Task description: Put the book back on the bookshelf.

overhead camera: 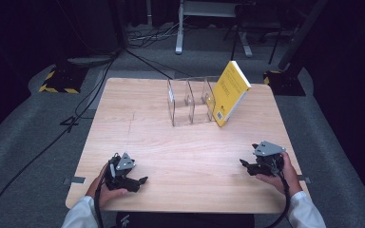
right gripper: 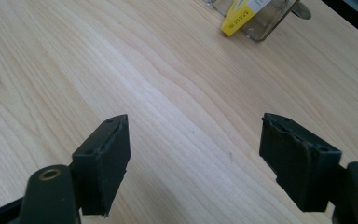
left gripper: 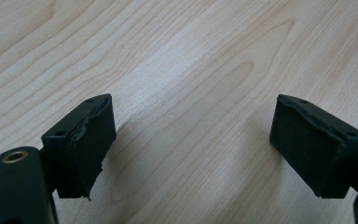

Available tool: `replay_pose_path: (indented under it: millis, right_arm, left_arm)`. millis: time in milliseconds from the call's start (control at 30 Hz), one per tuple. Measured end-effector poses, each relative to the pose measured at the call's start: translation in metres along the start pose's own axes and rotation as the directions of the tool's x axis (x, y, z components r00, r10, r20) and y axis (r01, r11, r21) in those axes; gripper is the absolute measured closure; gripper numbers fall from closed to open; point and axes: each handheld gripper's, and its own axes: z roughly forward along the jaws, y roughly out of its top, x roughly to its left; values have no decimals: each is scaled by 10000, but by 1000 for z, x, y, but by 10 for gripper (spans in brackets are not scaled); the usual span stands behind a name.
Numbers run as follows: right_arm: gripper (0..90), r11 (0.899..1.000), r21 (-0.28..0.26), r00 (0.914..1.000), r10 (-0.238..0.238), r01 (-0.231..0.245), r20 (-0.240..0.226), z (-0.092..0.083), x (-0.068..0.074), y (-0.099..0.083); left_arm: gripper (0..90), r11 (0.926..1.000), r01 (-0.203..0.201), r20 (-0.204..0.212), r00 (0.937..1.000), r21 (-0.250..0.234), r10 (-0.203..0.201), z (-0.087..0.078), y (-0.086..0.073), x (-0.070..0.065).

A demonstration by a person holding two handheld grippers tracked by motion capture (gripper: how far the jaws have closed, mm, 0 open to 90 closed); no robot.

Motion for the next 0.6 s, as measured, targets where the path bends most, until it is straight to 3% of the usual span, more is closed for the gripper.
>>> replay_pose_path:
  millis: [267,600]
  right_arm:
    - [254,9999,115,10000,53,-53,31,-1,7,-14]
    - [255,9989,104,9990,455,-455,-10,0,11,-40]
  left_arm:
    - [148,10000,2,9,10000,-4,-2,0,0,0]
    - [149,10000,33,18,10000,-5,-33,0,0,0]
